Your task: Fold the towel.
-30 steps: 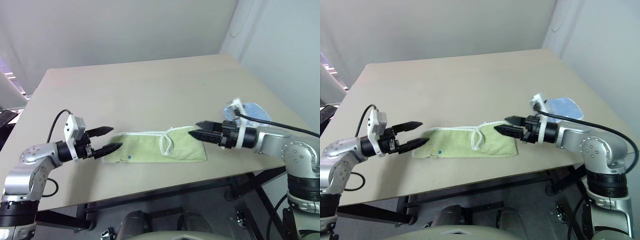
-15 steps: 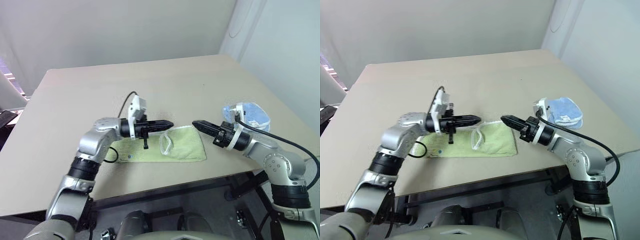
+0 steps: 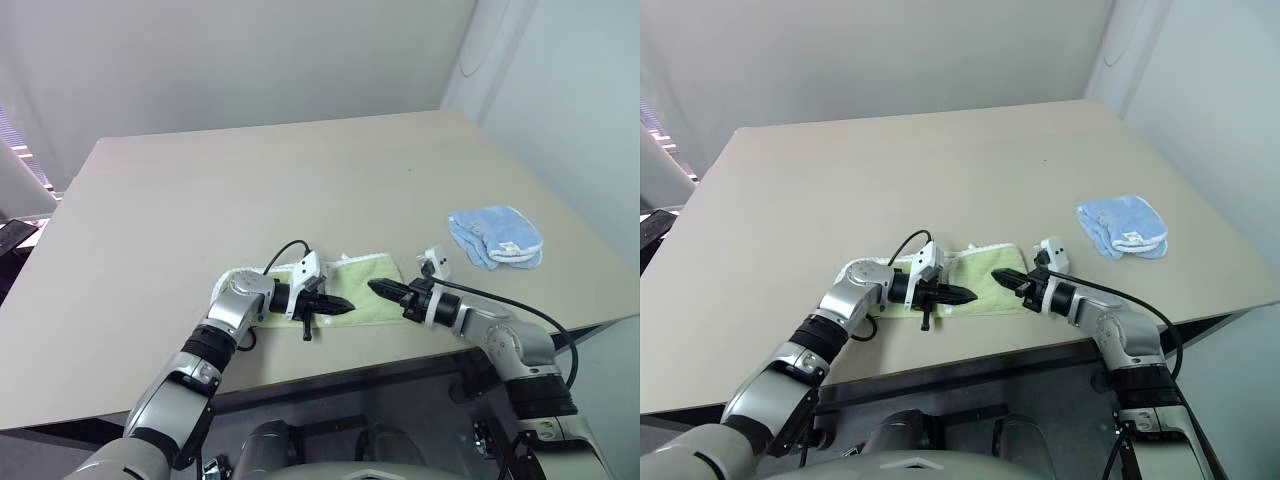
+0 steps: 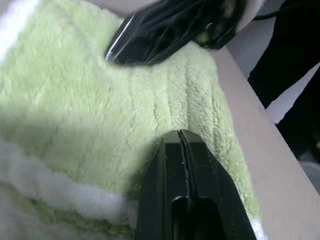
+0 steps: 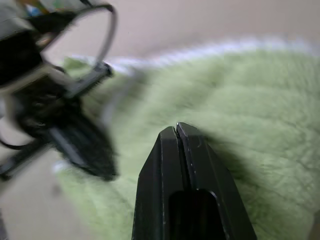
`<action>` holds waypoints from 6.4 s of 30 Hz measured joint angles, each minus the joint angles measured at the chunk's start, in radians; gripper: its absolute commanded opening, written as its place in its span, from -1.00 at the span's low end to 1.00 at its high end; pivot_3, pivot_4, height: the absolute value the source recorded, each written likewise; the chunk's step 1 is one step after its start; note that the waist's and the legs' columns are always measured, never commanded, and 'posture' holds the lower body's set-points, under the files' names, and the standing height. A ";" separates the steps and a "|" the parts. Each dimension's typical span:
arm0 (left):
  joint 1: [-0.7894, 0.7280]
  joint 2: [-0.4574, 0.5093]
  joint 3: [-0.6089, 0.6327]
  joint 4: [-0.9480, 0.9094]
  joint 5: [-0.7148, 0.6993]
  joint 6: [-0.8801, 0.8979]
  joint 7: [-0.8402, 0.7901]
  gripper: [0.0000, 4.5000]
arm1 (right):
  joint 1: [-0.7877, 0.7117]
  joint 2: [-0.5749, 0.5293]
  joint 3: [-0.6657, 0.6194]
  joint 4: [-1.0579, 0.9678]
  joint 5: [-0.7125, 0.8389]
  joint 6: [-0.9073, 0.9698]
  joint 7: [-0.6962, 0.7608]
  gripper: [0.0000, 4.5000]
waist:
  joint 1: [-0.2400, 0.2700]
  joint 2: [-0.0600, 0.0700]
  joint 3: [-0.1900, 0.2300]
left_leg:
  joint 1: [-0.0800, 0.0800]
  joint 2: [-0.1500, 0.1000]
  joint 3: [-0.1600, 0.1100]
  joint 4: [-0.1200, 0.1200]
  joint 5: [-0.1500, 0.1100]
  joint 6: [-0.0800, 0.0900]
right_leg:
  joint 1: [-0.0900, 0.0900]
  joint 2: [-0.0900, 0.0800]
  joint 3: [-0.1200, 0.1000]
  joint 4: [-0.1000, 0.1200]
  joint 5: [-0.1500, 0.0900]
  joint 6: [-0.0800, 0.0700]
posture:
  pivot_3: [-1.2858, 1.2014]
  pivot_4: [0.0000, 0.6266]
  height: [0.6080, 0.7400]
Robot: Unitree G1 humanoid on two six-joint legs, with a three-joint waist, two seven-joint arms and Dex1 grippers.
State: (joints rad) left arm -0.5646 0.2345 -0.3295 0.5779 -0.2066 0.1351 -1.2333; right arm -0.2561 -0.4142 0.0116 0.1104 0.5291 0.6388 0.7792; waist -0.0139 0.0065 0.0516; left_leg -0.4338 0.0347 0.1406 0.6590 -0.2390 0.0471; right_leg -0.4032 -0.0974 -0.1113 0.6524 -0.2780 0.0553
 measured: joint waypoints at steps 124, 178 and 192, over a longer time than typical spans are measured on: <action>0.286 0.283 0.646 -0.596 -1.131 1.029 1.078 -0.98 | -0.113 -0.041 -0.237 -0.149 0.284 0.293 -0.056 -1.00 | 0.026 0.005 -0.003 | 0.002 -0.019 -0.054 -0.028 0.020 -0.034 | 0.021 0.010 -0.020 -0.003 -0.023 -0.019 | 0.03 -1.00 0.76; -0.128 -0.095 0.135 -0.407 -0.434 0.799 0.309 0.99 | 0.116 -0.159 -0.422 -0.193 0.236 0.150 -0.214 -1.00 | 0.024 0.000 0.001 | 0.000 -0.018 -0.047 -0.024 0.022 -0.021 | 0.021 0.011 -0.014 0.003 -0.021 -0.016 | 0.03 -1.00 0.76; -0.097 0.045 0.208 -0.317 -0.210 0.187 0.212 0.43 | -0.076 -0.149 -0.171 -0.301 0.225 0.114 -0.087 -1.00 | 0.028 0.000 0.001 | -0.003 -0.016 -0.046 -0.010 0.020 -0.018 | 0.015 0.012 -0.013 0.010 -0.022 -0.017 | 0.03 -1.00 0.76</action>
State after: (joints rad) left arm -0.6619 0.2793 -0.1211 0.2606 -0.4168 0.3222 -1.0214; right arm -0.3317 -0.5630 -0.1595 -0.1903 0.7540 0.7530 0.6919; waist 0.0143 0.0069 0.0528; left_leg -0.4373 0.0190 0.0944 0.6488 -0.2188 0.0289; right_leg -0.3877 -0.0855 -0.1239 0.6629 -0.3000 0.0384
